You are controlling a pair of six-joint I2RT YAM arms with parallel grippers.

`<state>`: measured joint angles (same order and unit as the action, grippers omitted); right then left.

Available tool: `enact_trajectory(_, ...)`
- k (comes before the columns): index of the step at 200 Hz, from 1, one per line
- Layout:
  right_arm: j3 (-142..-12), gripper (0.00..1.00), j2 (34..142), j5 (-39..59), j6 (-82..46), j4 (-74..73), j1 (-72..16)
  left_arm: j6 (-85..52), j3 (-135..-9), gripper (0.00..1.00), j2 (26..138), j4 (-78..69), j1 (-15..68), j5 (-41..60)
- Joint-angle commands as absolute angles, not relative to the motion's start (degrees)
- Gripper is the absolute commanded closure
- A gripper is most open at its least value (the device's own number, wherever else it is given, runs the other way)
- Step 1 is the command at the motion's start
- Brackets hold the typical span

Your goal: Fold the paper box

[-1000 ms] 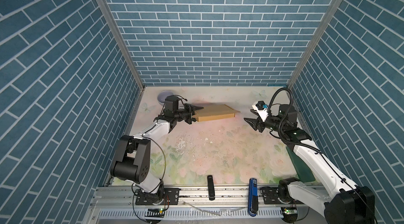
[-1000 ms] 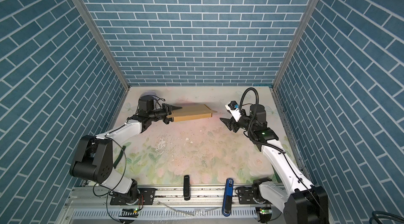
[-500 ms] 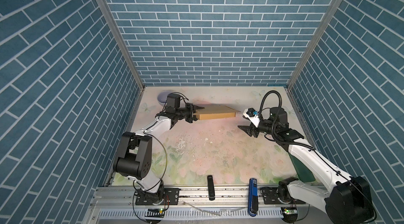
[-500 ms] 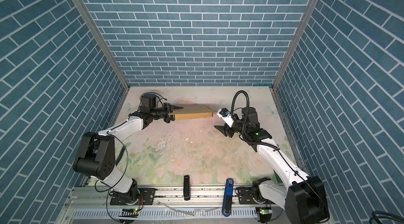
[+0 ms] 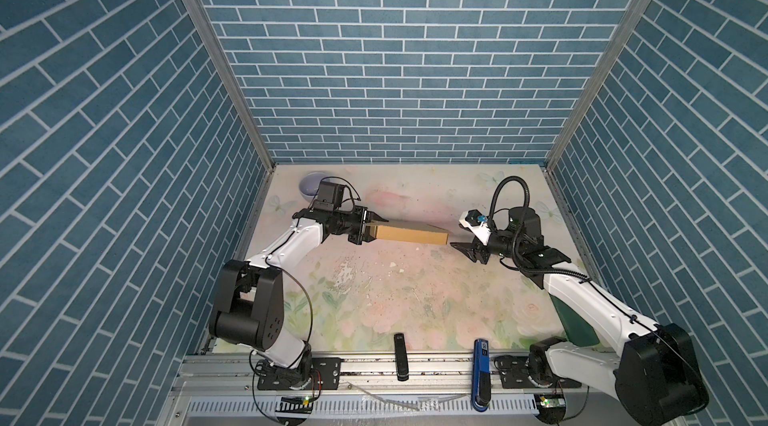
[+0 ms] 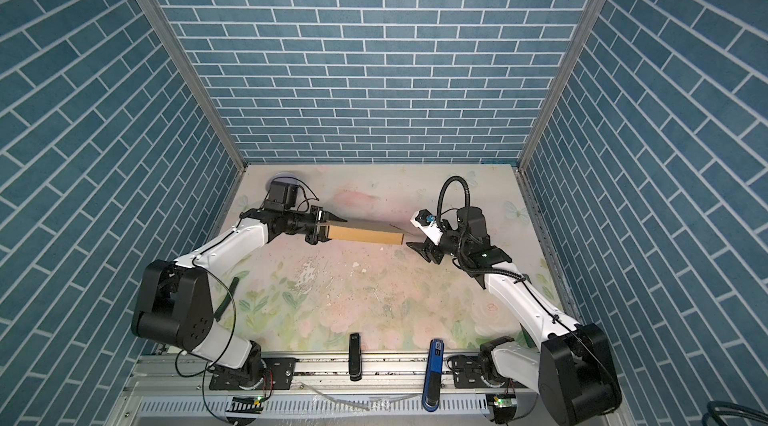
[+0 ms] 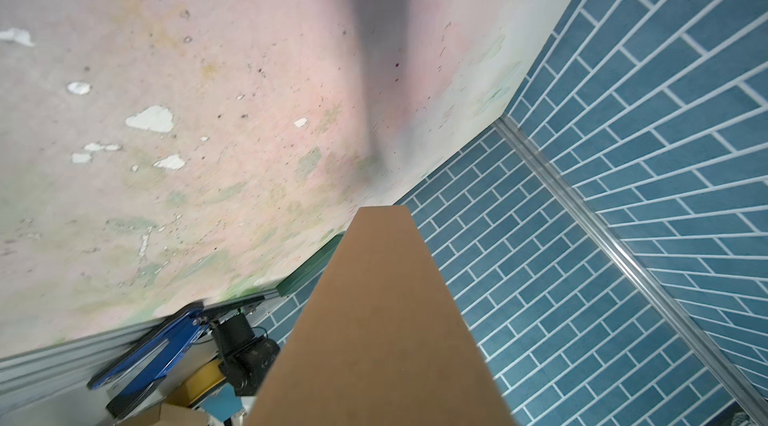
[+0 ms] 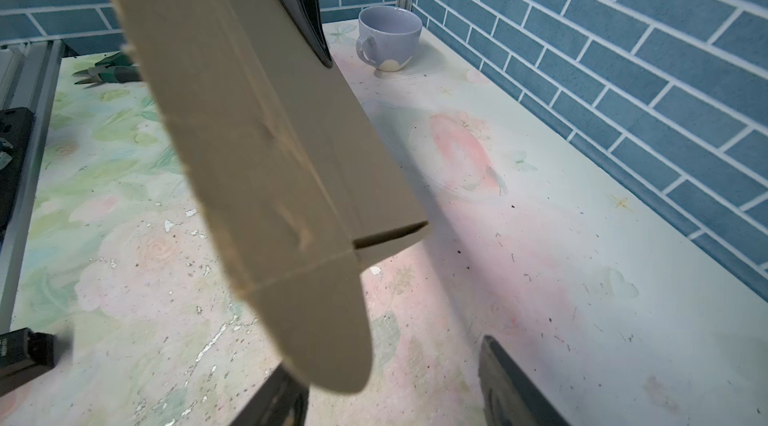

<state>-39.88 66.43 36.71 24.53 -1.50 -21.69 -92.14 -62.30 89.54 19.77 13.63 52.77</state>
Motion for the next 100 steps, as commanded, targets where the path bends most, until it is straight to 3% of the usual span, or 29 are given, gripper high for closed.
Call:
enact_trajectory(1,-38.59,0.36,65.18,39.03,27.92,-2.28,-22.23,-84.44,-66.54,0.76,91.62,33.38,13.62,54.93)
enact_trajectory(47,-38.36,0.36,62.48,42.54,27.86,1.26,-23.57,-74.08,-77.85,0.77,98.25,48.60,13.62,55.80)
enact_trajectory(100,-39.39,0.34,59.21,43.53,28.87,8.35,-25.73,-70.94,-83.19,0.77,102.26,52.33,13.62,56.18)
